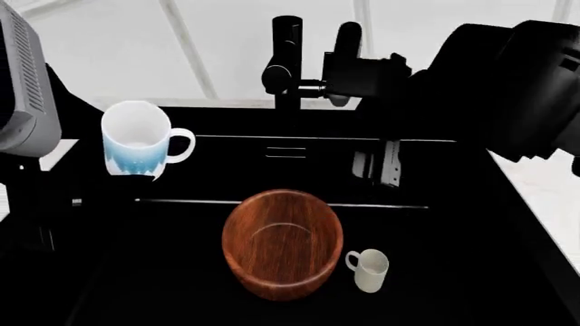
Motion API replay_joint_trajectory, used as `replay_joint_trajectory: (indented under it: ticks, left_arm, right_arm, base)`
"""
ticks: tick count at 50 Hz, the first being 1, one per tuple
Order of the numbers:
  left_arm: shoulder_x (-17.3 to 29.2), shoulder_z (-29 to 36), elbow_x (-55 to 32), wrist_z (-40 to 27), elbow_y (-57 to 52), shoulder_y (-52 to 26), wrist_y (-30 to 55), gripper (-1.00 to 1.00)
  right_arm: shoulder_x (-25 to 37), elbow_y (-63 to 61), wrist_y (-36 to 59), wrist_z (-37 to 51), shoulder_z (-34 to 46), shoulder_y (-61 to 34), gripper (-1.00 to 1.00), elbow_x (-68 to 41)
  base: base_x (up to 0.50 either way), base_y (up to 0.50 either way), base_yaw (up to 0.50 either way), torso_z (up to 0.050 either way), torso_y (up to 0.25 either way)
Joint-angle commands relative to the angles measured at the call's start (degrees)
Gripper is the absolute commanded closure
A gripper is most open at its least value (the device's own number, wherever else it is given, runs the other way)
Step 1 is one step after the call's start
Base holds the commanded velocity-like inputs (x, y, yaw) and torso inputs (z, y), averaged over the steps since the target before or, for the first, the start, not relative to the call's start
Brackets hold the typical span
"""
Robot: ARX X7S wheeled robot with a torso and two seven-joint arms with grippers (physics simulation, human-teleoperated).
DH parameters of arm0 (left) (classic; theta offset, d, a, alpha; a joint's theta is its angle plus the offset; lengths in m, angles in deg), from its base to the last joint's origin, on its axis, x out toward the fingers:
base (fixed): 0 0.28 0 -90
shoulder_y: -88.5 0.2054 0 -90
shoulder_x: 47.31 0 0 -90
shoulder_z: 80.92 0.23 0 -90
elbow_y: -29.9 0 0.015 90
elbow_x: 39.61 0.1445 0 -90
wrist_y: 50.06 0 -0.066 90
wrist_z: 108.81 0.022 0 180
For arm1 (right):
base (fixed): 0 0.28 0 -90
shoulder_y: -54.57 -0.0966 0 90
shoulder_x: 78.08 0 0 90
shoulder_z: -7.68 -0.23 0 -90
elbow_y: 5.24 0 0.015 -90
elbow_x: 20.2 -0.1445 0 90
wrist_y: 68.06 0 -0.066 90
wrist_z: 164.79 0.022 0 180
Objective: Pick the mug and mug and place them in the sink. Then turn on the water.
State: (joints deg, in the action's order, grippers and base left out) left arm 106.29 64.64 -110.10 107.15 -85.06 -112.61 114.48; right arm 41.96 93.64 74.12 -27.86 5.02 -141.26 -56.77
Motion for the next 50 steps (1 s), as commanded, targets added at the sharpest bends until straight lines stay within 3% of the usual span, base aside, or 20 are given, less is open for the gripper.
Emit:
replay_joint_trajectory:
  ticks: [1,11,24,40,50]
  left_arm:
    - [-0.3,2.5,3.5,0.7,0.6,2.5,-1.5,1.0]
    - [-2.9,4.3,4.8,-0.3,2.2,6.0,-3.7,1.0]
    - [-5.7,6.6,6.3,-1.3,4.3,9.4,-4.8,1.0]
    - [-11.2,13.9,13.8,3.7,16.1,11.4,-4.5,1.0]
    - [-12.9,18.1,15.9,6.0,17.9,11.5,-2.6,1.0]
  right_arm:
    - [2.8,1.6,-3.0,5.9,-9.3,-2.2,-1.0,-2.0]
    - [4.7,2.6,-4.3,10.5,-13.8,-2.4,-1.0,-2.7]
    - [-0.2,12.5,-8.9,17.5,-18.3,-1.6,-1.0,-0.7]
    - [0.4,11.8,-8.3,18.7,-20.5,-1.3,-1.0,-2.4]
    - [-1.0,14.9,-9.6,20.7,-22.2,-0.5,-1.0,-2.4]
  base:
    - [0.0,0.0,0.0,0.0,0.0]
    - [0.0,0.0,0.0,0.0,0.0]
    - [0.0,0.0,0.0,0.0,0.001]
    - [0.0,0.0,0.0,0.0,0.0]
    - [0.0,0.0,0.0,0.0,0.0]
